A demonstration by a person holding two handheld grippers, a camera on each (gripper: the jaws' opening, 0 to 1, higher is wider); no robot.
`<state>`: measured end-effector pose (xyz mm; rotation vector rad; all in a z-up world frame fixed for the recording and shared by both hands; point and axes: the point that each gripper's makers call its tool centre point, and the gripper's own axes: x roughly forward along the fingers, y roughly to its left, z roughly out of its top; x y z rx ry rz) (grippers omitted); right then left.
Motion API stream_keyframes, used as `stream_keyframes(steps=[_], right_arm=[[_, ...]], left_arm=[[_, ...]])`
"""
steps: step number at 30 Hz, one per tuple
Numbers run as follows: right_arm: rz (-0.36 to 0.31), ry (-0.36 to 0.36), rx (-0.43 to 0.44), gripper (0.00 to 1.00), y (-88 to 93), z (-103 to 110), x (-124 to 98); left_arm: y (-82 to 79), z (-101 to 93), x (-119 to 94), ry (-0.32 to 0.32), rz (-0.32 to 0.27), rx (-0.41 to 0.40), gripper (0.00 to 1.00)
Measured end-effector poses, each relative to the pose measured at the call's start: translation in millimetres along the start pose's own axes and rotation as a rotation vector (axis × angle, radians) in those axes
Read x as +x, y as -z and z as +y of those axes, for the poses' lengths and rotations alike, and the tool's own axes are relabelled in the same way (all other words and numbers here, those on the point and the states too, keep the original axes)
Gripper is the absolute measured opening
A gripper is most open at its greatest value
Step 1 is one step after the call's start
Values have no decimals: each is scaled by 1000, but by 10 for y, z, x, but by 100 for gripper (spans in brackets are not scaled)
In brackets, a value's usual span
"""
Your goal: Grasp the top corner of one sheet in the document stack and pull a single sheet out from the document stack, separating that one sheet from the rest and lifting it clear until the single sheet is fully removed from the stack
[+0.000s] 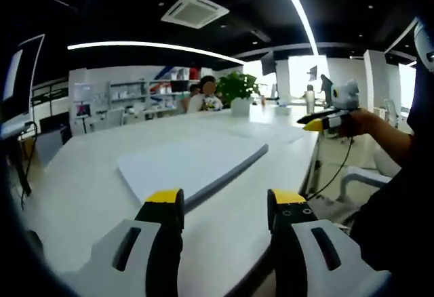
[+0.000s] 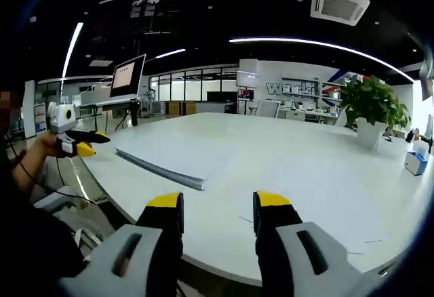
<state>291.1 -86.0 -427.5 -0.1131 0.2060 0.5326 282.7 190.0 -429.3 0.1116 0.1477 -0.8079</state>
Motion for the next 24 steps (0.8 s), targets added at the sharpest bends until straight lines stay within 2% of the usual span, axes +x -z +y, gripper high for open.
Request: stream_keyframes(steps=[5, 12, 16, 18, 21, 24], right_arm=[[-21, -26, 33, 43, -46, 111, 106], [0, -68, -1, 39, -5, 291, 135], [-2, -79, -6, 41, -40, 335, 126], [-6, -86, -11, 41, -52, 356, 126], [3, -92, -23, 41, -33, 370, 135], [0, -91, -16, 41, -27, 368, 144]], left_arm=[[10, -15, 5, -7, 15, 8, 49], [-13, -46, 15, -5, 21, 18, 49], [-35, -10, -4, -13, 26, 29, 48], [-67, 21, -22, -15, 30, 46, 48], [-122, 8, -28, 17, 30, 70, 46], [-133, 4, 3, 48, 75, 169, 46]])
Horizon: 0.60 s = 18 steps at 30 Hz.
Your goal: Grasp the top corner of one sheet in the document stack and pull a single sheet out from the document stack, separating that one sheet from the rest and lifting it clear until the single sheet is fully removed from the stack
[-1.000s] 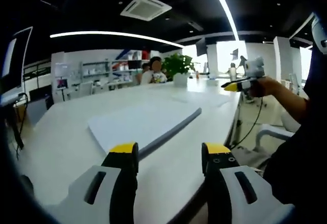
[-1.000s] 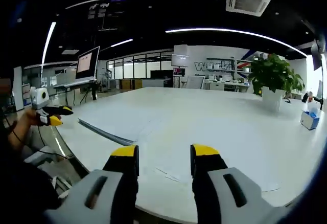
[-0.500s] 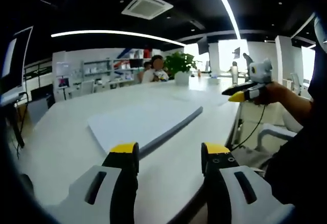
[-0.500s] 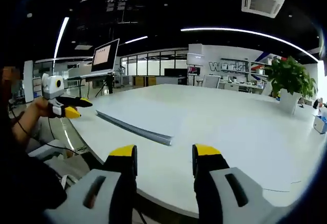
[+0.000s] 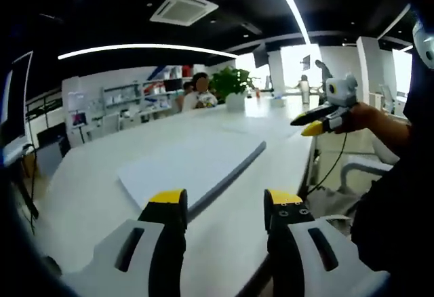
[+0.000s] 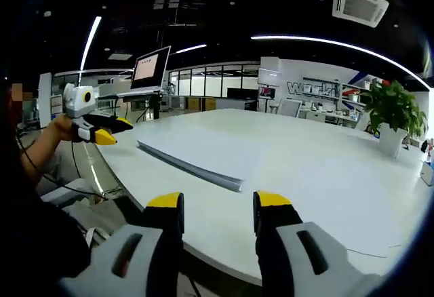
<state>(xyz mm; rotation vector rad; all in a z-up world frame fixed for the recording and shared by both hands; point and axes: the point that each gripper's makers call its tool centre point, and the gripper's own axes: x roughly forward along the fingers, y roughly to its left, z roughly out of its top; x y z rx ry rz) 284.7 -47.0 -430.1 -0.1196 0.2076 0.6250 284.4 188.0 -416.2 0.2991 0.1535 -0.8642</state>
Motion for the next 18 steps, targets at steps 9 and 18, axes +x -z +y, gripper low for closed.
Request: stream_keyframes(steps=[9, 18], right_arm=[[26, -12, -23, 41, 60, 85, 22], [22, 1, -24, 41, 24, 47, -16]], left_arm=[[-70, 152, 373, 45, 84, 281, 48], [1, 145, 731, 147, 160, 403, 39]])
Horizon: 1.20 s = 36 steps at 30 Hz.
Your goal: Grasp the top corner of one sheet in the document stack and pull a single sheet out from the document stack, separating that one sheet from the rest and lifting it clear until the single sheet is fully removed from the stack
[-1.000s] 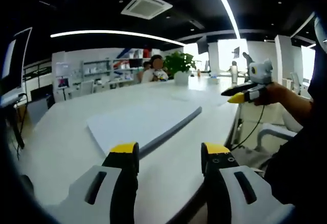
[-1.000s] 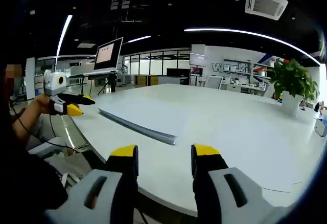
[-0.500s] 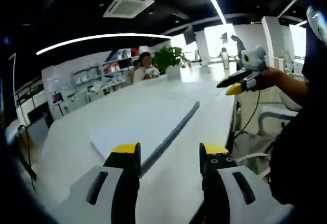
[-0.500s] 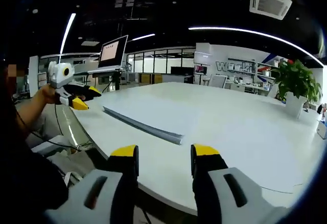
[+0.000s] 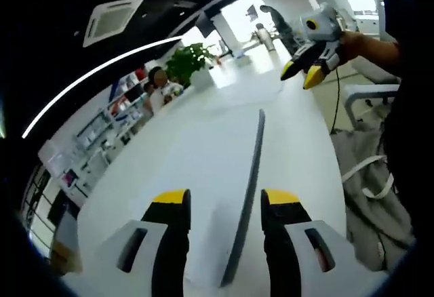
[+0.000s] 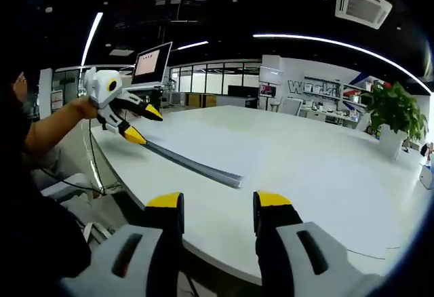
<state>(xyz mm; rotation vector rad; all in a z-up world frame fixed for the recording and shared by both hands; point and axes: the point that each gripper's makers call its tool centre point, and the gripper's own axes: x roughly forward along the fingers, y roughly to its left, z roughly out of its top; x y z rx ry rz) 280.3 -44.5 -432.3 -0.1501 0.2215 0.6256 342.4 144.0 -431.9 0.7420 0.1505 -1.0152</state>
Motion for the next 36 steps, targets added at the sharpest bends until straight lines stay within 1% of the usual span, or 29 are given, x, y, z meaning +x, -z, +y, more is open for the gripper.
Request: stream_keyframes(steps=[1, 5, 8, 10, 14, 16, 17, 21, 27, 29, 30, 31, 32, 33, 36], right_arm=[[0, 2, 1, 41, 0, -7, -3], [2, 8, 2, 41, 1, -20, -11], [4, 9, -1, 41, 2, -18, -15], [3, 10, 1, 41, 2, -19, -20], [3, 14, 2, 41, 2, -28, -37], [3, 17, 2, 41, 1, -37, -44], [3, 18, 2, 41, 2, -40, -47], [11, 25, -1, 41, 20, -58, -57], [12, 28, -2, 41, 13, -40, -58], [12, 24, -4, 41, 12, -30, -52], [13, 23, -5, 41, 12, -25, -49], [13, 22, -6, 41, 14, -21, -46], [14, 21, -5, 41, 18, -17, -42], [15, 21, -4, 41, 23, -12, -36], [19, 17, -4, 41, 31, 6, -18]], left_arm=[[-3, -9, 22, 6, 0, 9, 38], [46, -62, 134, 36, 34, 29, 30], [82, -71, 174, 46, 60, -5, 23], [95, -84, 195, 48, 68, -2, 24], [203, -92, 215, 44, 134, 73, 24], [229, -113, 229, 48, 145, 84, 23], [222, -111, 223, 49, 139, 83, 22], [198, -103, 200, 53, 123, 34, 16], [202, -112, 198, 61, 117, 27, 16], [204, -103, 193, 73, 114, 18, 16], [200, -121, 196, 96, 106, -15, 17], [192, -147, 187, 138, 97, -86, 19], [182, -152, 179, 163, 91, -134, 22], [179, -145, 177, 180, 86, -158, 23], [189, -92, 185, 198, 79, -166, 21]])
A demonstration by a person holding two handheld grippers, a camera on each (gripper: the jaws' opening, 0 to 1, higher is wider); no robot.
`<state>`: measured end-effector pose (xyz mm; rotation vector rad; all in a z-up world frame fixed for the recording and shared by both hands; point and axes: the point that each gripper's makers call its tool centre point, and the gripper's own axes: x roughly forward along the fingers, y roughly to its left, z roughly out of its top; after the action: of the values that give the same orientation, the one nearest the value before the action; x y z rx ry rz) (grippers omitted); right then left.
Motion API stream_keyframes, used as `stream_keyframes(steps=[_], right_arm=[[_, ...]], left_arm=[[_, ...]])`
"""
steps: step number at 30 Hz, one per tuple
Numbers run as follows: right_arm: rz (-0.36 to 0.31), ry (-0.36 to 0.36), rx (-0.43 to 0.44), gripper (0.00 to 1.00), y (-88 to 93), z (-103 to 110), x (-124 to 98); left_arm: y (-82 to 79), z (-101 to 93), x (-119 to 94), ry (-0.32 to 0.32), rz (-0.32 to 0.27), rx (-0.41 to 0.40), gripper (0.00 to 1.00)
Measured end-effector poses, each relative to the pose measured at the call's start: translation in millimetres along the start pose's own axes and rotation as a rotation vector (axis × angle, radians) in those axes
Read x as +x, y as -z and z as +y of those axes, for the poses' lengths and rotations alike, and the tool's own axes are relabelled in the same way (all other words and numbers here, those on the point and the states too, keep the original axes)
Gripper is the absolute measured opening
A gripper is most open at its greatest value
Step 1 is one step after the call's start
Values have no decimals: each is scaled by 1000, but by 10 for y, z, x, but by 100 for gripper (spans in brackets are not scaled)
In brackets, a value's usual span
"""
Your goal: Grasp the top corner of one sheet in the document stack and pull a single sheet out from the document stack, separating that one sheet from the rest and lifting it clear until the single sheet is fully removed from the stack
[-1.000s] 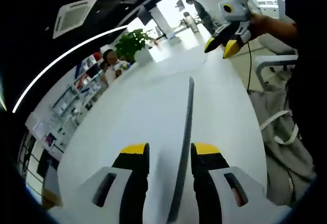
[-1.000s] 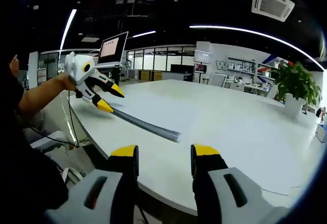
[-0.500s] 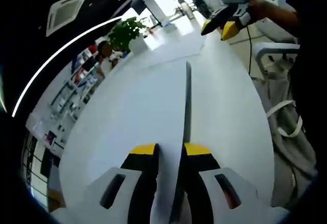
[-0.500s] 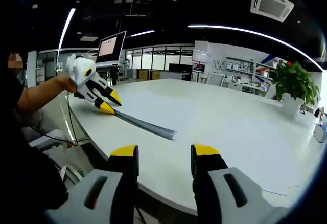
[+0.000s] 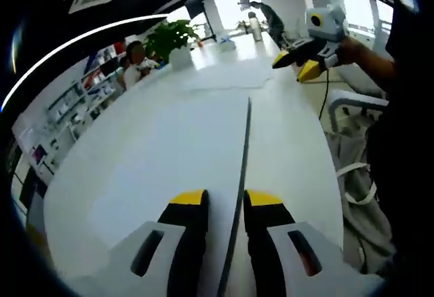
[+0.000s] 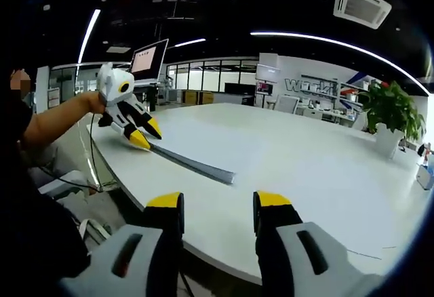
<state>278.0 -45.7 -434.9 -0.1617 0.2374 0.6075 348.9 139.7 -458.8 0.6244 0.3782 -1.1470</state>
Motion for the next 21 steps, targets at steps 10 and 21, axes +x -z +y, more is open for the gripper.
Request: stream_keyframes(steps=[10, 21], right_arm=[[-18, -22, -11, 41, -115, -29, 73], [-61, -72, -104, 40, -276, 61, 242]], left_arm=[[-38, 38, -18, 145, -63, -200, 20], [-52, 63, -43, 333, -127, -456, 19]])
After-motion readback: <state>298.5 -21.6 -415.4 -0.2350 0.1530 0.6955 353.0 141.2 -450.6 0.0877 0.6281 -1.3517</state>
